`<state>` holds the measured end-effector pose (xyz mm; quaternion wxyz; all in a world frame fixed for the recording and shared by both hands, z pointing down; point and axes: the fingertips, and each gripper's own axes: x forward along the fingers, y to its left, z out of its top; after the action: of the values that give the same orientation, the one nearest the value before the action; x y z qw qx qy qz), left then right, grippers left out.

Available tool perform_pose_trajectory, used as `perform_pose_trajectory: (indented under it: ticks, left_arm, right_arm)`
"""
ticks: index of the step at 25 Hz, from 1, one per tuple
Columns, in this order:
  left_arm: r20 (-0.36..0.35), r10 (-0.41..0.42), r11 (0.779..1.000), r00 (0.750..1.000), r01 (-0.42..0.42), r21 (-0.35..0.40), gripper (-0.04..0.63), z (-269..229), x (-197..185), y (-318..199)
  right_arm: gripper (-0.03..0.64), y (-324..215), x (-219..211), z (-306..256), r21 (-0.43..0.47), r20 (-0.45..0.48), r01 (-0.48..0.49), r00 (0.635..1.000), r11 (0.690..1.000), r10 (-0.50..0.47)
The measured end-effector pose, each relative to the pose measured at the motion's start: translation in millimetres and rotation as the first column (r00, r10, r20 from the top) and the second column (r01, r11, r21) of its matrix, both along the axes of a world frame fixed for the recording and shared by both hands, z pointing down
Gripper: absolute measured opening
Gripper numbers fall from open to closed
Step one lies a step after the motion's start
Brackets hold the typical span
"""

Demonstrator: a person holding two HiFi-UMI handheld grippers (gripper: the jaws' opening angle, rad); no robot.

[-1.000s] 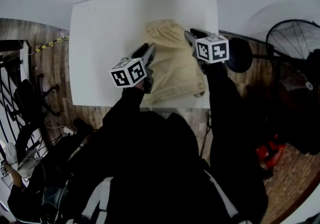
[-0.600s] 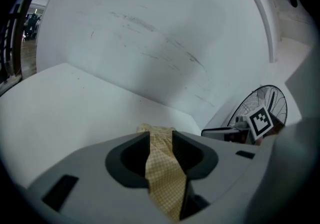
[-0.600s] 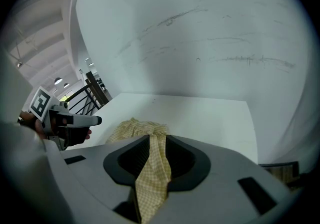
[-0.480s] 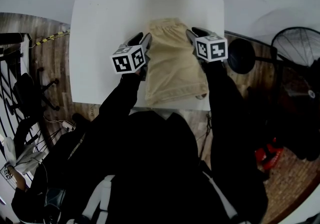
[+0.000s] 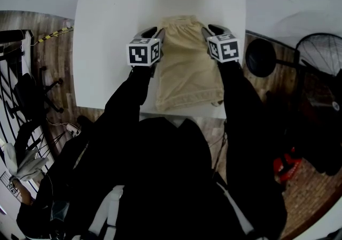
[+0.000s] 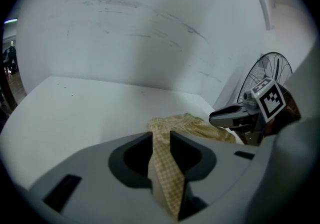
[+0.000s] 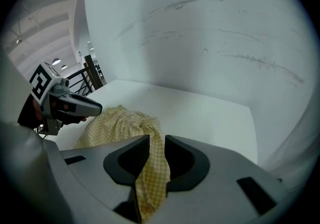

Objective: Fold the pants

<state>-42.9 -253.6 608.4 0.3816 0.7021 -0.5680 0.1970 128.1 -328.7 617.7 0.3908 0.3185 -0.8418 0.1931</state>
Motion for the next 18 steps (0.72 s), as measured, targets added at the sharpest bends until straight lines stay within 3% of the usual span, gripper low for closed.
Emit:
perform_pose_trajectory:
  ticks: [7,9,15,18]
  left_arm:
    - [0.051,0.049,0.996,0.998,-0.045,-0.078,0.082,12.9,3.2,-5.5]
    - [0.052,0.054,0.995,0.997,-0.05,-0.082,0.041,12.0,4.5,-6.1]
    - [0.042,0.06,0.995,0.997,-0.056,-0.081,0.014,22.7,3.6,-5.6]
    - [0.045,0.072,0.995,0.996,-0.069,-0.066,0.011,16.2,3.6,-5.6]
  right_arm:
    - [0.091,-4.8,-3.7,10.4,-0.004,-0.035,0.017,0.999,1.0,-0.017]
    - [0.079,-5.6,-3.8,12.7,-0.009,-0.043,0.012,0.999,1.0,-0.012]
    - [0.008,-8.8,-3.2,18.8,-0.038,-0.046,-0.02,0.999,0.999,0.018]
    - [0.005,-6.4,-2.7,16.5,-0.032,-0.055,-0.014,0.998,0.999,0.012]
